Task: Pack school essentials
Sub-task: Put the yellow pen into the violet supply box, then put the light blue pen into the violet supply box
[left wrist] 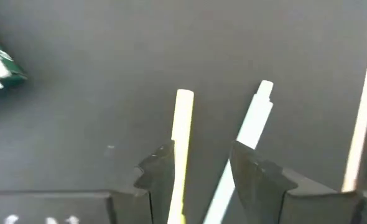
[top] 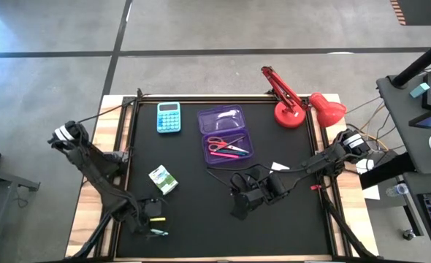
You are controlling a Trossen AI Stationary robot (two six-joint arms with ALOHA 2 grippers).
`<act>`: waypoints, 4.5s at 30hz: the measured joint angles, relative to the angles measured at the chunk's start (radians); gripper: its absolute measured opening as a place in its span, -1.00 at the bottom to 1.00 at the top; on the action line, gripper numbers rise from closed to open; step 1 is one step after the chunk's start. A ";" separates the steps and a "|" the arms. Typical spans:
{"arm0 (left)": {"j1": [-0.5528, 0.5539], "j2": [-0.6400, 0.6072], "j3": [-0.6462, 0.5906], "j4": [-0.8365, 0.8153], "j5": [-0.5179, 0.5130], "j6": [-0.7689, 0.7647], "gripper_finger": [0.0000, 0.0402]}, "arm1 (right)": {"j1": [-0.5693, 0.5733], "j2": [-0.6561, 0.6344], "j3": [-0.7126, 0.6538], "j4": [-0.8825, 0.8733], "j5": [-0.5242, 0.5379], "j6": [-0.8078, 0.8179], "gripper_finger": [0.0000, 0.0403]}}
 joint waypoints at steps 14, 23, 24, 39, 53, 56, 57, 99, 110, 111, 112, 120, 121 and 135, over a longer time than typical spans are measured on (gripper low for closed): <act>-0.039 0.128 0.004 -0.015 -0.003 0.001 -0.37 | 0.000 0.000 0.000 0.010 0.000 0.000 -0.75; -0.017 0.142 0.004 -0.013 0.004 -0.001 -0.94 | 0.000 0.000 0.000 0.021 0.000 0.000 -0.75; -0.016 0.142 0.004 -0.013 0.003 -0.001 -0.93 | 0.000 0.000 0.000 0.021 0.000 0.000 -0.75; 0.023 -0.097 0.010 -0.013 -0.425 0.149 -0.93 | 0.000 0.000 0.000 0.025 -0.007 0.000 -0.75; 0.314 -0.190 -0.099 0.455 -0.796 0.715 -0.94 | -0.006 0.000 0.000 0.026 0.001 -0.021 -0.75; 0.456 -0.167 -0.161 0.754 -0.620 0.941 -0.94 | -0.009 0.000 0.000 0.026 0.001 -0.023 -0.75; 0.509 -0.158 -0.178 0.836 -0.551 0.989 -0.94 | -0.009 0.000 0.000 0.026 0.001 -0.023 -0.75; 1.074 0.372 -0.092 1.365 0.015 0.946 -0.53 | -0.009 0.000 0.000 0.026 0.000 -0.023 -0.75; 1.057 0.262 -0.101 1.280 0.120 0.921 -0.56 | -0.009 0.000 0.000 0.026 0.000 -0.023 -0.75; 1.051 0.235 -0.101 1.234 0.137 0.900 -0.56 | -0.009 0.000 0.000 0.026 0.000 -0.023 -0.75; 1.043 0.205 -0.101 1.175 0.147 0.876 -0.56 | -0.009 0.000 0.000 0.026 0.000 -0.023 -0.75; 0.929 -0.052 -0.144 0.655 0.150 0.715 -0.56 | -0.009 0.000 0.000 0.026 0.000 -0.023 -0.75; 0.902 -0.084 -0.153 0.617 0.151 0.698 -0.56 | -0.009 0.000 0.000 0.026 0.000 -0.023 -0.75; 0.254 -0.297 -0.233 0.490 -0.002 0.237 -0.56 | -0.009 0.000 0.000 0.026 0.000 -0.023 -0.75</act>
